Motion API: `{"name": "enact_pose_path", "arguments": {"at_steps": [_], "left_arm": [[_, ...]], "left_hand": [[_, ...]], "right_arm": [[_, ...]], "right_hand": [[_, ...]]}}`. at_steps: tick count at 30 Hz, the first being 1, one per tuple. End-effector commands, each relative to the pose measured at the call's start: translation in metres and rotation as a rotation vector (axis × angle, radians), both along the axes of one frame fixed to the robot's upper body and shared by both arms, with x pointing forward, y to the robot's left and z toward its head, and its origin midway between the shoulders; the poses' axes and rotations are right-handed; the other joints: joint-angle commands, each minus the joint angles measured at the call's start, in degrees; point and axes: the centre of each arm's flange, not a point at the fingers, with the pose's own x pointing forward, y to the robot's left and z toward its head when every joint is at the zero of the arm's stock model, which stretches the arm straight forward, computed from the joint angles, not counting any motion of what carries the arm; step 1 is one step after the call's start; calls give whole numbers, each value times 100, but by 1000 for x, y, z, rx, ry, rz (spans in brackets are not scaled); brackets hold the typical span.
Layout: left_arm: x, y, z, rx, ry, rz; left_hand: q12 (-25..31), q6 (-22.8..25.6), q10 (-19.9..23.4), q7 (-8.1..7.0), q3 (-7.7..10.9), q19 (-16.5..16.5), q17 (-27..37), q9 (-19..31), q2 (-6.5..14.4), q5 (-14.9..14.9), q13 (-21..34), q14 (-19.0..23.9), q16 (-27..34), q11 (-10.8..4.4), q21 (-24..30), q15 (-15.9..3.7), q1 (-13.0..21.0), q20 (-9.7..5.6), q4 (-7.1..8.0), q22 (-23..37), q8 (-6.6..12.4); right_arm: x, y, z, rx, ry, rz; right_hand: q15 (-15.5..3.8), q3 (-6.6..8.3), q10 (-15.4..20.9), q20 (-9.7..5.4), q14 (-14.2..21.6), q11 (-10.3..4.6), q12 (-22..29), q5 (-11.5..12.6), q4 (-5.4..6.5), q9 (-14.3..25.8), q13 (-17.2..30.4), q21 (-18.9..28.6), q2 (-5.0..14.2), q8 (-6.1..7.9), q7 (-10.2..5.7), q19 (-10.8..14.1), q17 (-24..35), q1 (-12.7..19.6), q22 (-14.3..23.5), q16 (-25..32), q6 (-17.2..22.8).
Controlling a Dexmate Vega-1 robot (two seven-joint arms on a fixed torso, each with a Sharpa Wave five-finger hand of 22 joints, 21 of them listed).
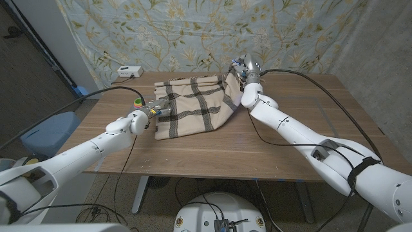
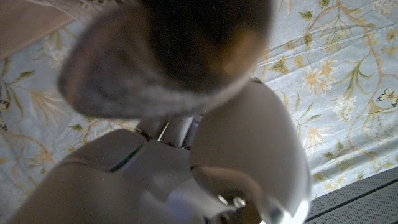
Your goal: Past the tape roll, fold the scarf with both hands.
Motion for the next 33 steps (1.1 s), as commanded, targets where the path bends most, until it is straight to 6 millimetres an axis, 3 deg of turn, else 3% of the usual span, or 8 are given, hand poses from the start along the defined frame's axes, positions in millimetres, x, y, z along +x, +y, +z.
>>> {"name": "enact_pose_path", "arguments": {"at_steps": [1,14,33], "left_arm": [[4,0,-2,15,8,7],[6,6,-1,4,1,10],[6,10,-1,1,-3,0]], "left_hand": [[47,34,46,-2,100,39,15,5,274,-27,7,23,31,4,59,-20,67,5,8,30,36],[38,6,32,-5,206,28,24,7,264,-62,9,7,26,5,57,-10,113,7,23,33,15],[32,-12,24,-11,288,24,34,10,252,-108,11,-6,27,2,57,-13,144,-16,45,36,1]], "right_arm": [[-8,40,36,-85,-95,45],[-26,102,66,-247,-181,132],[-52,184,72,-472,-263,250]], "right_hand": [[-213,34,122,-351,59,-58,25,35,33,23,216,61,23,-14,13,-35,61,48,-5,-14,41],[-212,39,123,-363,48,-83,15,36,41,31,222,144,22,-64,-3,-116,185,36,-58,-61,68],[-216,51,135,-372,51,-66,0,37,45,44,235,318,18,-154,-6,-201,338,23,-164,-164,105]]}}
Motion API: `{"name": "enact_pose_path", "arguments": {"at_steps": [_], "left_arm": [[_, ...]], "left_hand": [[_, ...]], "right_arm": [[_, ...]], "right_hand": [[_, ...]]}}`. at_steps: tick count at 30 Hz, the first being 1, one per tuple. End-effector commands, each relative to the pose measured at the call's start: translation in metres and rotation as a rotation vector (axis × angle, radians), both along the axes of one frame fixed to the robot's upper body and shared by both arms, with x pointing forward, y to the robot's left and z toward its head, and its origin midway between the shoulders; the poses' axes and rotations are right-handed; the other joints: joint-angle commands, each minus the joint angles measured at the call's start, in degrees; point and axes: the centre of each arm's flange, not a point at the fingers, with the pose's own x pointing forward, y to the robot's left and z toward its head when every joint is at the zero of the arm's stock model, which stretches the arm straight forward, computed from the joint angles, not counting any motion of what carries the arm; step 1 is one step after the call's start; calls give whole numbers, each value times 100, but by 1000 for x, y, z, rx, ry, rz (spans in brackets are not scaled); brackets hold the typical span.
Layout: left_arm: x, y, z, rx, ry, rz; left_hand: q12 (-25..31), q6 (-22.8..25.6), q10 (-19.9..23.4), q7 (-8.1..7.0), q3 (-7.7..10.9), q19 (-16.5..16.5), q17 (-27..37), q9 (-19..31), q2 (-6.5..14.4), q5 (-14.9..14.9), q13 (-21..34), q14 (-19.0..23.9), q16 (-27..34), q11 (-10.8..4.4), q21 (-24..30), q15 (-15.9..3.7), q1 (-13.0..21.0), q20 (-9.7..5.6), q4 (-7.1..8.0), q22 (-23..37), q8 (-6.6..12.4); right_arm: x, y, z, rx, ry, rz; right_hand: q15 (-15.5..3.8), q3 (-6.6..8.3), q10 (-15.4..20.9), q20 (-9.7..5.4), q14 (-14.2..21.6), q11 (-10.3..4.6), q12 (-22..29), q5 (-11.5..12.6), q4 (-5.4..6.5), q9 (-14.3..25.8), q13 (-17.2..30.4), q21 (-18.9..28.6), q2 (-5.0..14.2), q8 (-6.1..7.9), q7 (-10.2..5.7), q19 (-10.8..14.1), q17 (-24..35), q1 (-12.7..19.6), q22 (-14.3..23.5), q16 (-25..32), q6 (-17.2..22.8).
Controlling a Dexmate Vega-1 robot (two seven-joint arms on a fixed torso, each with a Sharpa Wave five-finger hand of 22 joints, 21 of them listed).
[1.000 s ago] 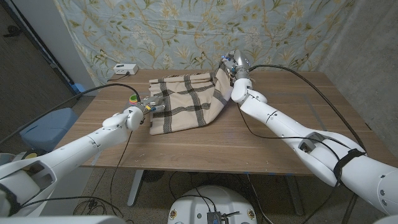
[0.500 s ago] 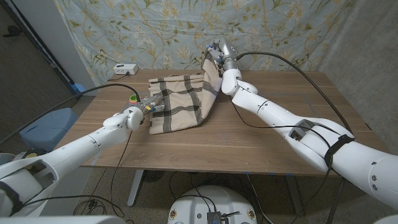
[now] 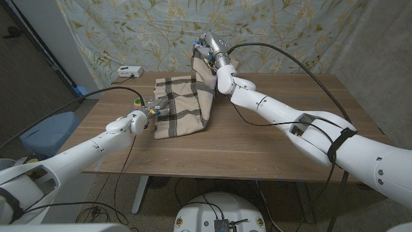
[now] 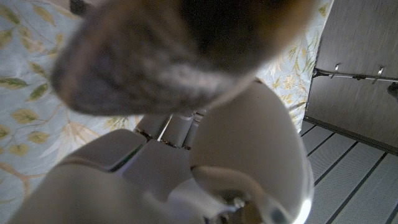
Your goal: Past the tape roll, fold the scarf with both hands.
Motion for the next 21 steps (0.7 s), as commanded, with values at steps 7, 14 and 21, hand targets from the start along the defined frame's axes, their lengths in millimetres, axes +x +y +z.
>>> {"name": "enact_pose_path", "arguments": {"at_steps": [7,14,21], "left_arm": [[1,7,-1,-11,-8,-2],[1,8,-1,-16,-12,-5],[2,10,-1,-13,-9,-9]], "left_hand": [[31,-18,19,-14,72,2,22,11,172,-54,13,-6,30,3,37,-11,76,5,22,27,-3],[30,-28,16,-12,87,2,25,12,169,-67,14,-9,31,5,38,-9,80,3,29,28,-7],[28,-36,13,-17,103,1,28,13,166,-85,15,-11,34,3,38,-11,83,1,36,28,-10]], "right_arm": [[-34,77,-1,-215,-79,130],[-48,100,-11,-286,-59,184],[-52,112,-31,-346,-12,211]], "right_hand": [[-206,29,158,-412,16,-82,28,36,22,32,225,126,12,-51,-17,-63,60,16,-50,-87,85],[-212,38,198,-403,60,-104,-17,34,9,35,147,207,3,-78,-18,-71,55,28,-104,-146,125],[-214,42,210,-408,93,-106,-76,22,5,36,58,282,-5,-128,-33,-98,17,24,-161,-230,108]]}}
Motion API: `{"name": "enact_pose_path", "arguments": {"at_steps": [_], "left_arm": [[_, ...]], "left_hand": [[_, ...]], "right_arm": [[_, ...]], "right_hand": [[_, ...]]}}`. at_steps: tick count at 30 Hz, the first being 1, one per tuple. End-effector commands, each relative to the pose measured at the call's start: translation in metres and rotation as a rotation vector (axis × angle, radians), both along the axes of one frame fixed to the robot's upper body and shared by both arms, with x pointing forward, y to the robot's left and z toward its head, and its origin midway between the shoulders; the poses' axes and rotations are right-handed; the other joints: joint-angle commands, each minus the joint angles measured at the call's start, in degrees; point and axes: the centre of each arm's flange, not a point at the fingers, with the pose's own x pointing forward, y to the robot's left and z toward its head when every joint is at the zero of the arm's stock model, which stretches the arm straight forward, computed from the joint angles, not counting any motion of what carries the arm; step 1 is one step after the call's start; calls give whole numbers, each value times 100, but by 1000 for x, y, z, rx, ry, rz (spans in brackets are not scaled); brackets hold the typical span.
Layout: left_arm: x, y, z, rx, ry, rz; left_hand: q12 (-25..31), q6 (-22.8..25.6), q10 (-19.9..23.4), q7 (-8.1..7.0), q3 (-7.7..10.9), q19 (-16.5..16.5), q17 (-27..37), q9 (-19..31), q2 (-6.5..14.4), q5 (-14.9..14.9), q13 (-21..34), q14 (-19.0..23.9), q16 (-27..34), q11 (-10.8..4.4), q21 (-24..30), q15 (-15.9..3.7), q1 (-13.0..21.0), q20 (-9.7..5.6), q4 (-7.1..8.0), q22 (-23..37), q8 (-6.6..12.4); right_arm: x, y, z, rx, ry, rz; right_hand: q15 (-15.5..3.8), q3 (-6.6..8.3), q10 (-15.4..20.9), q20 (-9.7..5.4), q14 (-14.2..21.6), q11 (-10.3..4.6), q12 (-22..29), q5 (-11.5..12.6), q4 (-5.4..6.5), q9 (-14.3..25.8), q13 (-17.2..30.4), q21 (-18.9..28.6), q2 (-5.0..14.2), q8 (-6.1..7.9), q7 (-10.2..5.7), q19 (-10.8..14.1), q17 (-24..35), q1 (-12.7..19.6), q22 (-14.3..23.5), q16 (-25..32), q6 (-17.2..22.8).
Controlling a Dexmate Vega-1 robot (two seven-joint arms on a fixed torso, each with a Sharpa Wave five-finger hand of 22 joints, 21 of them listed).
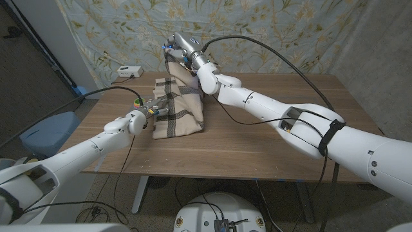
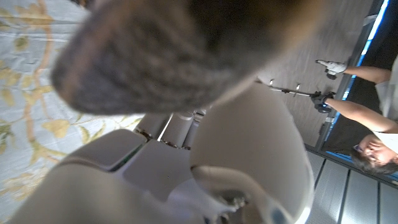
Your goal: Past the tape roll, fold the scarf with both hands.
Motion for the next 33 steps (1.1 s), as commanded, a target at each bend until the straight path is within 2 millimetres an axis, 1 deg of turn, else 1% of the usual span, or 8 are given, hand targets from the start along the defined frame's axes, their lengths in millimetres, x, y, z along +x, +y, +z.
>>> {"name": "enact_pose_path", "arguments": {"at_steps": [1,10,17,21,26,28,29,33], "left_arm": [[0,2,0,-8,-7,-10],[2,4,0,-7,-8,-10],[3,3,2,-1,-9,-18],[3,3,3,0,-10,-18],[2,4,4,2,-13,-16],[1,4,6,4,-16,-12],[0,4,7,6,-19,-14],[-7,5,14,12,-42,-14]], "left_hand": [[29,-18,14,7,34,0,30,12,182,-42,16,-13,34,5,38,-11,68,2,13,-2,-11],[26,-25,6,0,48,1,33,13,178,-61,16,-12,38,2,39,-9,69,-3,21,-1,-13],[27,-30,7,-8,56,2,36,14,175,-76,17,-13,40,1,40,-11,69,-4,25,-1,-14],[26,-38,6,-14,62,0,37,14,172,-86,17,-14,42,2,40,-9,69,0,27,0,-17],[25,-42,2,-15,67,0,39,15,171,-97,18,-14,43,1,40,-11,68,-1,30,0,-17],[25,-38,1,-22,69,1,39,15,168,-104,18,-15,44,-1,41,-12,67,-1,31,0,-15],[25,-39,-1,-24,69,1,40,15,167,-106,18,-14,45,-2,41,-16,66,-7,31,0,-15],[29,-27,10,-39,68,4,41,16,160,-118,18,10,56,-21,42,-9,64,-15,30,0,-10]], "right_arm": [[-25,42,-28,-132,42,84],[-28,53,-57,-224,129,87],[-29,58,-72,-282,237,94],[-29,56,-76,-306,329,123],[-29,51,-76,-312,403,160],[-28,48,-75,-309,438,190],[-26,47,-75,-306,456,212],[-19,40,-72,-273,539,288]], "right_hand": [[-183,32,164,-415,61,-125,-36,20,-8,10,26,75,-2,-53,-5,-35,-44,26,-15,-88,35],[-197,35,46,-433,96,-121,-247,-31,24,12,-216,233,43,-233,-102,-286,-377,-32,-157,-486,-173],[-214,164,-873,-301,-176,-42,-1074,-68,117,-12,-639,512,119,-375,-211,-634,-1534,-232,-440,-1715,-1029],[-182,152,-1294,-64,-355,78,-1581,-70,419,-82,-894,528,90,-373,-136,-693,-2581,-905,-512,-2698,-1572],[-43,10,-1612,198,-583,171,-1999,-83,800,-143,-1058,451,-8,-388,-110,-656,-3192,-1708,-520,-3204,-2057],[101,-193,-1712,343,-659,256,-2165,-73,1046,-168,-1117,401,-150,-386,-51,-620,-3375,-2235,-515,-3322,-2274],[212,-419,-1698,439,-677,320,-2256,-68,1334,-176,-1154,353,-230,-361,9,-564,-3485,-2805,-512,-3362,-2370],[837,-738,-1866,748,-778,562,-2477,-32,1638,-195,-1201,256,-341,-394,164,-481,-3654,-3577,-498,-3431,-2765]]}}
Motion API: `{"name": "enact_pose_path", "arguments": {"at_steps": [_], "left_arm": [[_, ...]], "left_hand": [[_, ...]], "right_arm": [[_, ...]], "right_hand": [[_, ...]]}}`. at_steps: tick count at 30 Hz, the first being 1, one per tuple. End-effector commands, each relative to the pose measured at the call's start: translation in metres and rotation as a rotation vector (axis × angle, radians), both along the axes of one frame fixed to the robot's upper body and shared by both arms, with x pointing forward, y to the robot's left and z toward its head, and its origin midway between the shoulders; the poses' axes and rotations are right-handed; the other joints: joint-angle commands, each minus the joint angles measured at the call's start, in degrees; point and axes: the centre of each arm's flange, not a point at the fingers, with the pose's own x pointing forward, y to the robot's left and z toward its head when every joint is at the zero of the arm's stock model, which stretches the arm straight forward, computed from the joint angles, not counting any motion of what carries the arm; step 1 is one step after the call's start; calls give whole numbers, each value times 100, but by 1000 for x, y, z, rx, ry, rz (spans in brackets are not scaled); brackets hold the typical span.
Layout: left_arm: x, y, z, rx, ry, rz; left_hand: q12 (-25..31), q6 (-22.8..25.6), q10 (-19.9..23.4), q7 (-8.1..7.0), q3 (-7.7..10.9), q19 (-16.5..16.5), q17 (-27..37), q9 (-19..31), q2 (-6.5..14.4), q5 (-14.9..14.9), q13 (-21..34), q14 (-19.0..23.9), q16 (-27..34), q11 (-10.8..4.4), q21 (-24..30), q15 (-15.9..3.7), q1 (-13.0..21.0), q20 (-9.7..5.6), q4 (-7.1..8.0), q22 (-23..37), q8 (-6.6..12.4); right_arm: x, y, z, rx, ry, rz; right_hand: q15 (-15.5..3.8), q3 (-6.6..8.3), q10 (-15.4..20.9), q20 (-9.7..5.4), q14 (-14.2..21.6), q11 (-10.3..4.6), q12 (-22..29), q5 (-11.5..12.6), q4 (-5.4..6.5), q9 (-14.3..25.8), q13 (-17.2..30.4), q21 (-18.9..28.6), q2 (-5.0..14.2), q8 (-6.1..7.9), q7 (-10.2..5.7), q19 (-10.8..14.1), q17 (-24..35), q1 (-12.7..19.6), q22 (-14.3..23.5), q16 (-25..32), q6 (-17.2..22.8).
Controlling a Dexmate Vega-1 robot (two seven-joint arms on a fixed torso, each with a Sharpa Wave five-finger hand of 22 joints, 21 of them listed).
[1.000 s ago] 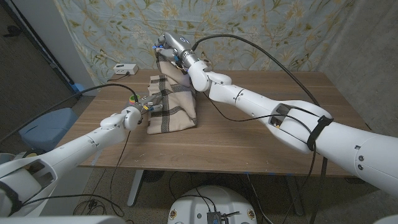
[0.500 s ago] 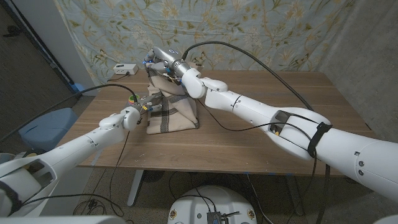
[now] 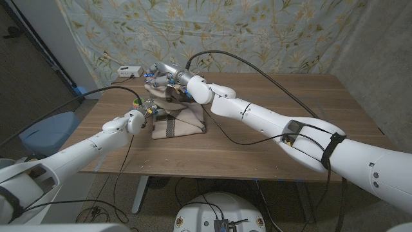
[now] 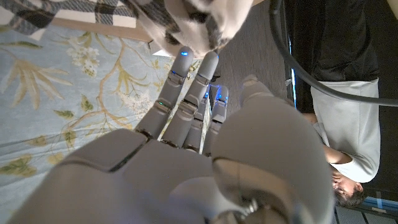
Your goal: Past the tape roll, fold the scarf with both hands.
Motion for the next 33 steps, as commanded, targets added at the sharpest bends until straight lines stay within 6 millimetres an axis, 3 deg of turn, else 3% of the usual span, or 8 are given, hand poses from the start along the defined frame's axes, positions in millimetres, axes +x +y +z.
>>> {"name": "enact_pose_path", "arguments": {"at_steps": [1,4,7,10,19,28,33], "left_arm": [[-11,2,13,10,-40,7],[-22,4,21,19,-76,18],[-37,7,32,38,-125,43],[-55,10,44,59,-183,88],[-119,23,69,122,-373,190],[-174,34,75,93,-485,203],[-199,35,74,70,-540,181]], "left_hand": [[31,0,14,-27,39,12,12,16,153,-27,19,24,62,-25,9,-7,54,-10,6,5,-8],[79,146,152,-97,-43,16,4,17,82,-93,17,174,110,19,7,65,25,-28,-49,1,42],[149,447,415,-173,-149,35,-40,17,-23,-158,13,428,135,10,-2,53,58,-19,-258,-11,110],[216,827,718,-244,-269,35,-61,17,-127,-194,14,650,126,-7,-27,36,93,-2,-471,-21,178],[384,1738,1548,-370,-387,93,-42,23,-133,-195,32,1217,153,-35,-77,-33,246,9,-943,-29,282],[430,2145,1865,-360,-463,176,-38,27,-239,-172,43,1532,183,-23,-77,-101,271,50,-1161,-25,314],[455,2320,2043,-348,-489,310,-21,28,-241,-162,47,1760,229,-40,-40,-142,236,36,-1206,-20,315]], "right_arm": [[8,-13,-1,30,230,120],[11,-19,2,58,208,109],[11,-25,4,92,181,89],[15,-31,6,142,167,74],[23,-42,7,229,152,38],[28,-51,10,282,126,-15],[33,-65,13,306,62,-113]], "right_hand": [[554,-283,-121,330,-59,264,-206,37,316,-4,-37,-49,-87,-6,162,216,-160,-775,25,-55,-335],[743,-356,-108,413,45,299,-260,51,355,-15,-49,23,-34,18,201,577,-218,-1033,36,-20,-405],[763,-345,-77,368,99,259,-269,60,346,-21,-53,51,40,45,194,701,-232,-1089,42,0,-370],[755,-277,-9,363,126,247,-259,76,295,-26,-57,43,153,75,198,703,-217,-1042,45,27,-309],[732,-198,57,378,171,239,-264,78,200,-36,-63,16,248,97,194,674,-170,-970,49,87,-258],[710,-168,83,386,167,223,-273,69,162,-42,-67,-11,276,103,183,627,-165,-954,50,93,-239],[692,-89,44,408,-161,147,-341,52,24,-52,-73,-156,258,100,142,305,-167,-843,50,-21,-237]]}}
